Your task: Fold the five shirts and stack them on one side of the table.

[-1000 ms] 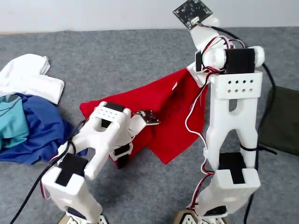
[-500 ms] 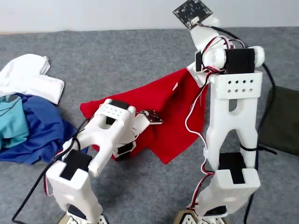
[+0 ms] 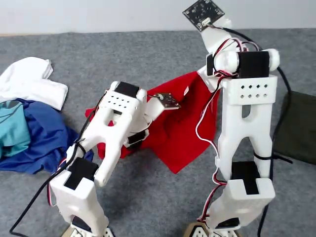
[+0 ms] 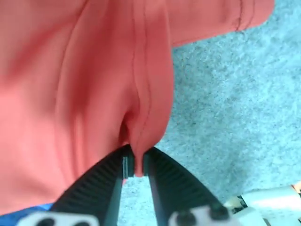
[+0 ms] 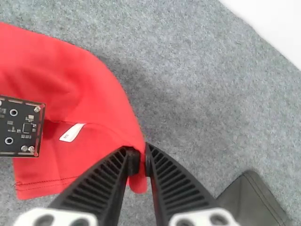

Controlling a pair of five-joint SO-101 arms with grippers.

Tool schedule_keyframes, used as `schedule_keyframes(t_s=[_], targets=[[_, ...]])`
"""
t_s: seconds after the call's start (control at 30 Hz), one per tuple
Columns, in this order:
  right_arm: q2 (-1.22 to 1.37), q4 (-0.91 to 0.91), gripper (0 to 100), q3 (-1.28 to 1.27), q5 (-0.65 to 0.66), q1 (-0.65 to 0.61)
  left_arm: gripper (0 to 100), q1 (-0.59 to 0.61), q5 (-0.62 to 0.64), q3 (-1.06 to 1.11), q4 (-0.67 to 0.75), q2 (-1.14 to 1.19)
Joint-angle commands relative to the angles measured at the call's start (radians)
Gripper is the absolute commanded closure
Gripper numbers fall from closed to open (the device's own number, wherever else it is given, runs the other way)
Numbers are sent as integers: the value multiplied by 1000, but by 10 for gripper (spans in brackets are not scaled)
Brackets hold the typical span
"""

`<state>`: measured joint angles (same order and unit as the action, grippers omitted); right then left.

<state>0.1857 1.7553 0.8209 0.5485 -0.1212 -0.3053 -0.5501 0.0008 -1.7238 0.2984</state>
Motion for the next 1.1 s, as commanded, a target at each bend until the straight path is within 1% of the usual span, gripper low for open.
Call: schedule_keyframes(t_s=[0.0,0.07,0.2,0.27,0.43,0.57,0.83,0.93,1.0,1.07], targets=[[-56,31,987,6,-9,-8,995,-3,0,-45,-29,0],[-54,31,987,6,-9,-8,990,-2,0,-45,-28,2],[-54,31,987,6,-9,-8,920,0,2,-45,-26,2],[-54,31,987,6,-9,-8,908,0,2,-45,-12,2],[-54,31,987,6,-8,-8,918,-2,0,-45,-5,2],[-54,31,987,6,-8,-8,998,-2,-2,-45,-5,2],[-54,31,987,6,-8,-8,995,-8,0,-38,-12,2],[-54,31,987,6,-8,-8,968,-32,2,36,-2,2],[-54,31,987,6,-9,-8,927,-54,3,104,26,0],[-53,31,987,6,-9,-8,906,-66,5,163,68,0]])
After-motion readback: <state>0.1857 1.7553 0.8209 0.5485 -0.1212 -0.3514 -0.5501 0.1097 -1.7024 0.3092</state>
